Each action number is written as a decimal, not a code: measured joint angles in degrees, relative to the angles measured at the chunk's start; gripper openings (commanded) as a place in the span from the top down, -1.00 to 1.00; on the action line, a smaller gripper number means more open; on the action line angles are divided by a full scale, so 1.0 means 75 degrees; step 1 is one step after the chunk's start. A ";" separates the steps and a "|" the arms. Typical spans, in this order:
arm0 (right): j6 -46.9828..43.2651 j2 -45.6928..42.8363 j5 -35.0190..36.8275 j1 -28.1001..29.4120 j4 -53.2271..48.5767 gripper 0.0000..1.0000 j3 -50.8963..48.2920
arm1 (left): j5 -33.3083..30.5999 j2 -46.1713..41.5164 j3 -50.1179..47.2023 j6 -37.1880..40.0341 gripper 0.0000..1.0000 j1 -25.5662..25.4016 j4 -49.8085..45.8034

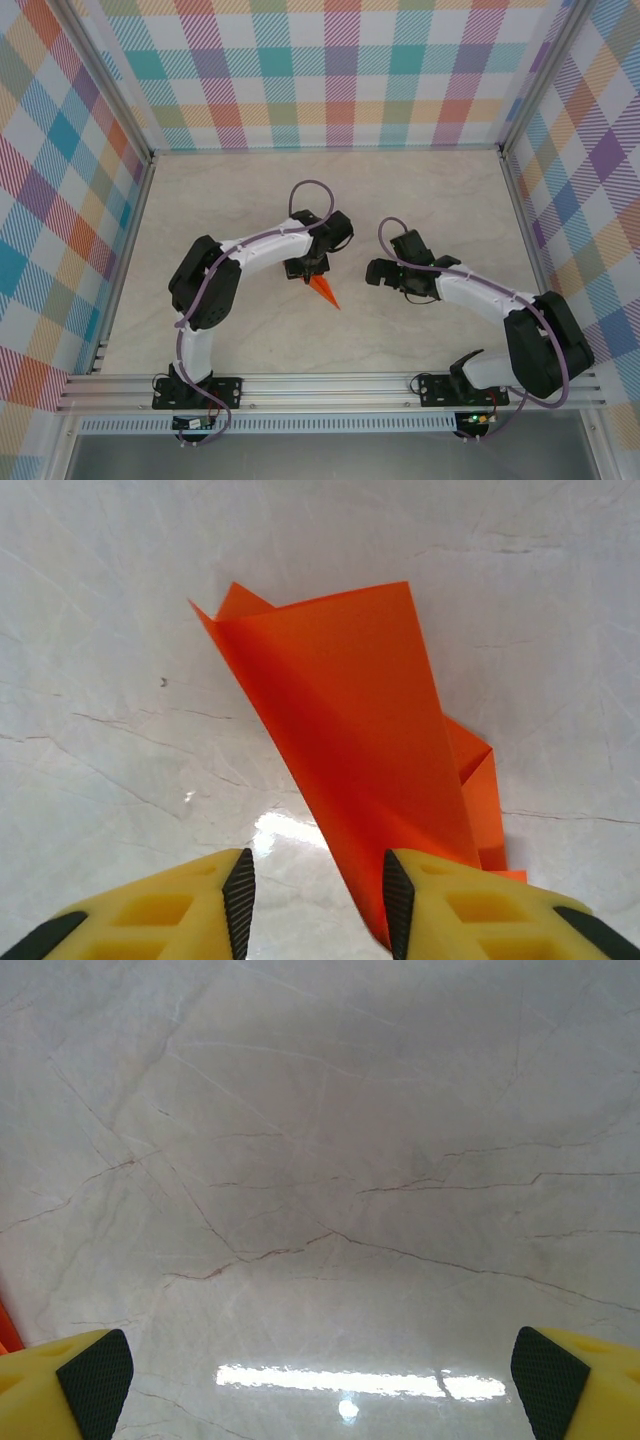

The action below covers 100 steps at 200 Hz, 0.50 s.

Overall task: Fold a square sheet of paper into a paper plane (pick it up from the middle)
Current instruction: Turn over a paper plane at the center of the table.

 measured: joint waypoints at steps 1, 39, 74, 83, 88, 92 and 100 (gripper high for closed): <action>0.0003 0.0006 -0.0006 0.0000 -0.0003 -1.00 0.0000 | 0.0006 0.0000 -0.0009 0.0000 0.21 0.0000 0.0012; 0.0000 0.0044 -0.0055 0.0000 -0.0003 -1.00 0.0000 | 0.0192 0.0000 -0.0221 -0.0122 0.28 0.0000 0.0452; 0.0003 0.0044 -0.0058 0.0000 -0.0006 -1.00 0.0000 | 0.0239 -0.0009 -0.0353 -0.0321 0.70 0.0000 0.0723; 0.0006 0.0047 -0.0058 0.0000 -0.0006 -1.00 0.0003 | 0.0227 -0.0029 -0.0420 -0.0323 0.82 0.0000 0.0807; 0.0009 0.0047 -0.0058 0.0000 -0.0009 -1.00 0.0006 | 0.0227 -0.0058 -0.0472 -0.0370 0.86 0.0000 0.0845; 0.0015 0.0047 -0.0061 0.0000 -0.0023 -1.00 0.0015 | 0.0219 -0.0093 -0.0525 -0.0361 0.88 0.0000 0.0877; 0.0029 0.0047 -0.0061 0.0000 -0.0041 -1.00 0.0038 | 0.0207 -0.0184 -0.0629 -0.0388 0.90 0.0000 0.0927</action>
